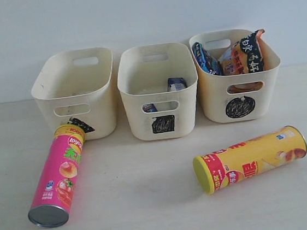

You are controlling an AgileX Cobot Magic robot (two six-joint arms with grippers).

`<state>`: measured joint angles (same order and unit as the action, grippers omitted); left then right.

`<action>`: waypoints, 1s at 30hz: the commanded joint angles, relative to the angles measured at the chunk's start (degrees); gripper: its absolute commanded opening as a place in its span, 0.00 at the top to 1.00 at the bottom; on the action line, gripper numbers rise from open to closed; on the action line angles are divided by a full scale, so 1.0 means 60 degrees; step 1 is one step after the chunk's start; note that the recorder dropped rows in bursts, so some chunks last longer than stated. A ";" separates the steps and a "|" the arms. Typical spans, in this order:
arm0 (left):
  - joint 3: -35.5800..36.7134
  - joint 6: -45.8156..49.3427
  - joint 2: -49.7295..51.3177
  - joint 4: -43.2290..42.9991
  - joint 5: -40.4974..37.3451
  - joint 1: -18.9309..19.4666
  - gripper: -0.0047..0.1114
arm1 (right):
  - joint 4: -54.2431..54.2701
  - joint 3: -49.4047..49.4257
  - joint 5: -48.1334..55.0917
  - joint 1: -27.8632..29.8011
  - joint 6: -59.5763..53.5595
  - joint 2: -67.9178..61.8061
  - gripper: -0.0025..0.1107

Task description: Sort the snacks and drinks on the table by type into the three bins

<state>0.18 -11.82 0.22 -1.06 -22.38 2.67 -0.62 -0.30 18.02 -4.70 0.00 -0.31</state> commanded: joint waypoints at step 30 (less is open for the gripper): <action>-0.0030 0.1827 -0.0036 -0.1170 0.1890 0.0031 0.92 | 0.0034 0.0050 0.0075 0.0021 -0.0052 0.0052 0.98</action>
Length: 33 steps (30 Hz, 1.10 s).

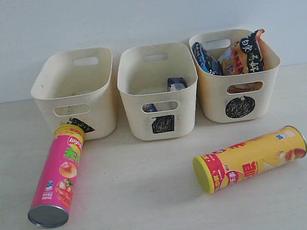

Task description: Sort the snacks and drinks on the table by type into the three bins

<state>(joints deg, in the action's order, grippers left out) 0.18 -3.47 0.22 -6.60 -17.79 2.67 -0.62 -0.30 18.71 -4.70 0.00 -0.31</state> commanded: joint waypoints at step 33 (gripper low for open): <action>-0.3503 -0.2722 0.5273 0.0708 0.2715 0.0014 0.92 | 0.0034 0.0050 -0.0041 0.0021 -0.0061 0.0052 0.98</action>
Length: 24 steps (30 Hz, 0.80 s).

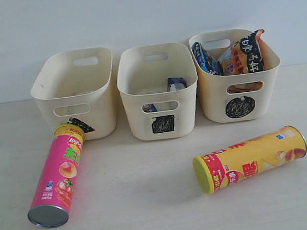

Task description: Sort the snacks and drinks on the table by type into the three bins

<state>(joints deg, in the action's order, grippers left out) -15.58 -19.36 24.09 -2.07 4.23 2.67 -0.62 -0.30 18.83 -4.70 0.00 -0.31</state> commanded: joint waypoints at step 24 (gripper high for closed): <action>-0.6519 0.3034 0.7878 0.1074 -0.7168 -0.2340 0.92 | 0.0034 0.0050 -0.0061 0.0021 -0.0061 0.0052 0.98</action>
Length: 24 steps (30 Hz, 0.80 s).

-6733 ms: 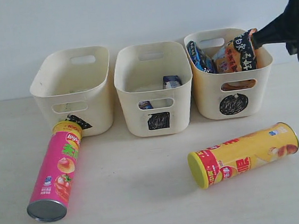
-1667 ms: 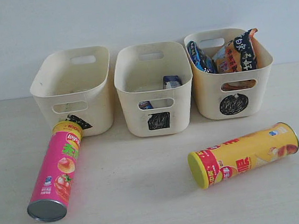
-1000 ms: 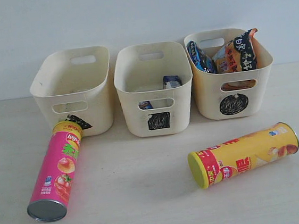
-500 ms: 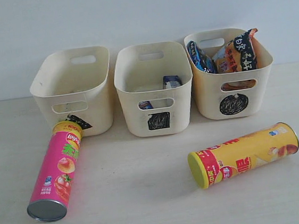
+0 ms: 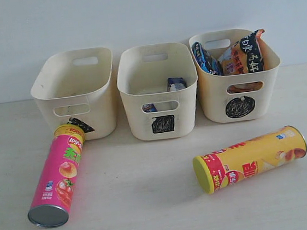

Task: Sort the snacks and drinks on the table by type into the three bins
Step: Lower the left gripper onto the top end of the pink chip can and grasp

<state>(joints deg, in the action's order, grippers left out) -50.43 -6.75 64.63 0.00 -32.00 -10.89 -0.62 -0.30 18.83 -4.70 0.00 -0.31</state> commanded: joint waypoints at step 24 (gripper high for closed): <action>-0.2417 0.4079 0.5782 0.3633 -0.0726 -0.0185 0.19 | 0.0034 0.0050 -0.0061 0.0021 -0.0061 0.0052 0.98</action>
<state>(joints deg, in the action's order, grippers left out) -62.90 17.02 96.83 22.32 -36.48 -11.81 -0.59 -0.27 18.83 -4.70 0.00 -0.31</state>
